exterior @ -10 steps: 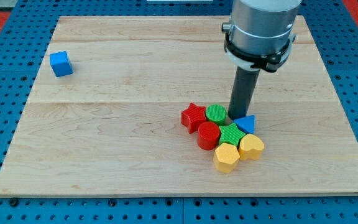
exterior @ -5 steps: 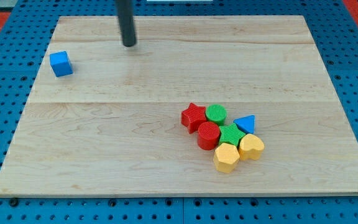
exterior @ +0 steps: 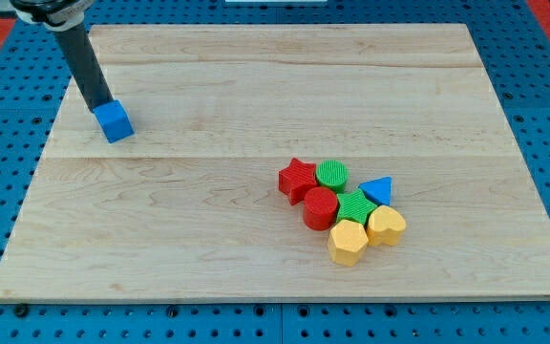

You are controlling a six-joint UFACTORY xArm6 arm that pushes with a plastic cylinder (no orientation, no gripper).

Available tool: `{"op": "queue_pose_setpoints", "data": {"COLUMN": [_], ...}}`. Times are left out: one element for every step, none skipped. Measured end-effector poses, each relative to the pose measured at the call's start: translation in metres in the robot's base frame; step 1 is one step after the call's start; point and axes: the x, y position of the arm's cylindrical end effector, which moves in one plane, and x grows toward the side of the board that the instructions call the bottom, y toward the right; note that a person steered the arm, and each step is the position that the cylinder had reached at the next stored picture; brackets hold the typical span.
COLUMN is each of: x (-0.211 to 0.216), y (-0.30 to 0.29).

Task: Move blue cube to the center

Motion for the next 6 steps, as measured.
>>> {"op": "queue_pose_setpoints", "data": {"x": [0.000, 0.019, 0.036, 0.039, 0.014, -0.026], "y": [-0.041, -0.026, 0.005, 0.087, 0.125, 0.126]}}
